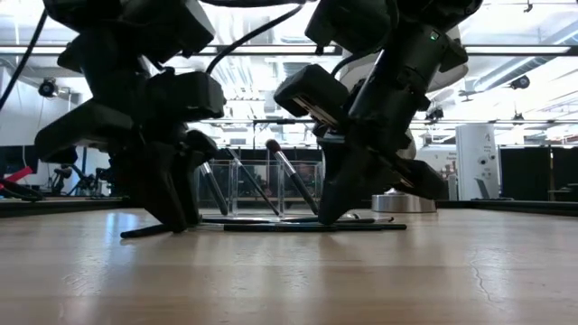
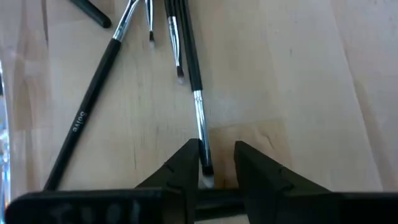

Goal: Put items in baskets/containers
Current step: Put the eyeshadow brush into the transparent organizer

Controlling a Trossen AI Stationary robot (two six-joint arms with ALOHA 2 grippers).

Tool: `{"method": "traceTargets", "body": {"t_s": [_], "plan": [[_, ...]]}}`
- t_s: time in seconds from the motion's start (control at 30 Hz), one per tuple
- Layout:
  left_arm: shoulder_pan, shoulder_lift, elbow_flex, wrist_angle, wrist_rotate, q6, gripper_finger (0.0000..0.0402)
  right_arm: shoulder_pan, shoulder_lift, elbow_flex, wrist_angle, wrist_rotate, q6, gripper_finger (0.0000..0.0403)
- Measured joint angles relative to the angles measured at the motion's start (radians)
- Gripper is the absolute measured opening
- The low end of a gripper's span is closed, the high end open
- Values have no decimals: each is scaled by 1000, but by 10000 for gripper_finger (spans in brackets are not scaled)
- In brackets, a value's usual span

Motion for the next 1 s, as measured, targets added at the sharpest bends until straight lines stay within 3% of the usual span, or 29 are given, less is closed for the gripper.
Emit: {"method": "traceTargets", "body": {"t_s": [0.2, 0.43, 0.8, 1.0], "plan": [[10, 2, 10, -33, 4, 14, 72, 0, 0, 0, 71, 3, -17, 9], [10, 16, 7, -67, -2, 57, 8, 0, 0, 1, 87, 25, -26, 9], [11, 16, 56, -101, -5, 57, 2, 17, -44, 2, 75, 59, -116, 9], [12, 18, 79, -123, -5, 79, 2, 44, -96, 2, -85, 124, -255, 9]]}}
